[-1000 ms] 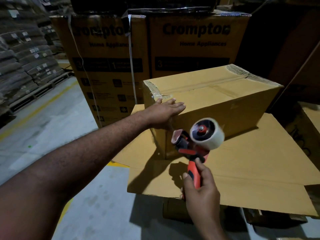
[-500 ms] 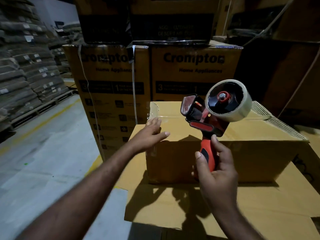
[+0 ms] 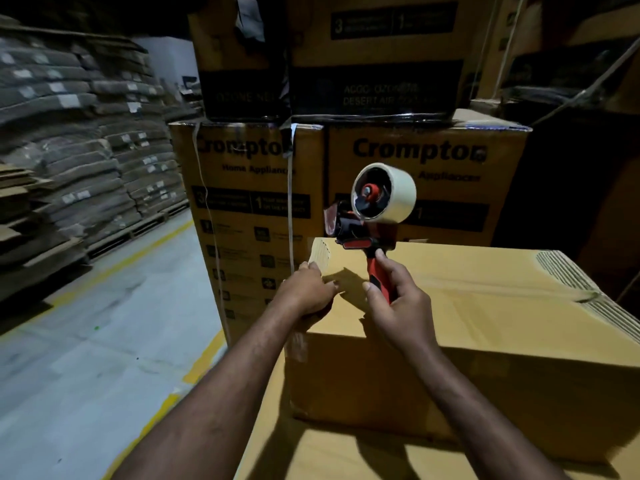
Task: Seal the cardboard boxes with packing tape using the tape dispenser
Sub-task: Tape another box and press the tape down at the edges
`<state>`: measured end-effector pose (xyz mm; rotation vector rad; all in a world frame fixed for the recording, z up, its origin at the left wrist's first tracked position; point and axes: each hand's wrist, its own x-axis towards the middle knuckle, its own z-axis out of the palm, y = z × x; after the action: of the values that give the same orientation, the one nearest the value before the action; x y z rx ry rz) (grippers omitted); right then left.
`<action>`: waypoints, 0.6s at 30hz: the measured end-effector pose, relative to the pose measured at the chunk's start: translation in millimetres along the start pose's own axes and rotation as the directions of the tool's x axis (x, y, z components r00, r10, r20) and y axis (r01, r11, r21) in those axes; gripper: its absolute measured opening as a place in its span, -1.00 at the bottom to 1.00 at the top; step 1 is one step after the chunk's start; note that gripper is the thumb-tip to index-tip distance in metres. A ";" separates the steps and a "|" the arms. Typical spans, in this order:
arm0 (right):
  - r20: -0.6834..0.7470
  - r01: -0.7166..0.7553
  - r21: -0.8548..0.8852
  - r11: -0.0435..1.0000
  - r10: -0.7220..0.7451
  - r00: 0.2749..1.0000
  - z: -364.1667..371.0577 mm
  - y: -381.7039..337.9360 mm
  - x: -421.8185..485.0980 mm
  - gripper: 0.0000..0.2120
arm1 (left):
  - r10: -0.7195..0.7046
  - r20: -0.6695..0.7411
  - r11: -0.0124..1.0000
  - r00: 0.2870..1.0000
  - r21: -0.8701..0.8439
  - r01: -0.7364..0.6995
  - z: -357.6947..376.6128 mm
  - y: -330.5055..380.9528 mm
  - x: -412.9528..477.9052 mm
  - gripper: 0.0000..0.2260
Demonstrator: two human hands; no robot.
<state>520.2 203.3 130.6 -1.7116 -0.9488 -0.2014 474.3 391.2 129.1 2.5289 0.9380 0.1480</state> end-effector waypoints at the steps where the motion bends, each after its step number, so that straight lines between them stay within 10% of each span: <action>1: 0.014 -0.016 0.020 1.000 0.015 1.000 1.7 3.9 1.6 -0.44 | -0.029 -0.002 0.998 1.000 -0.060 0.029 -0.1 -1.0 5.9 -0.38; 6: 0.041 -0.103 0.104 0.989 0.100 0.994 5.3 19.4 -0.5 -0.44 | -0.095 0.076 0.871 0.993 -0.476 0.120 3.8 -16.8 29.4 -0.55; 12: 0.041 -0.124 0.165 0.978 0.119 0.992 4.4 20.4 -1.7 -0.46 | -0.136 0.254 0.487 0.958 -0.825 0.288 3.7 -35.6 9.5 -0.66; 15: 0.042 -0.147 0.181 0.972 0.142 0.989 3.5 21.0 -2.4 -0.47 | -0.121 0.221 0.721 0.968 -0.651 0.239 -0.2 -39.2 25.6 -0.43; 18: 0.017 -0.157 0.158 0.975 0.156 0.988 3.0 20.1 -1.7 -0.47 | -0.107 -0.139 0.864 0.984 -0.503 0.023 -14.0 -26.2 53.2 -0.43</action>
<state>531.7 203.8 113.7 -1.6310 -0.8067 -0.0170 495.9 448.1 127.7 2.0214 0.9038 0.5167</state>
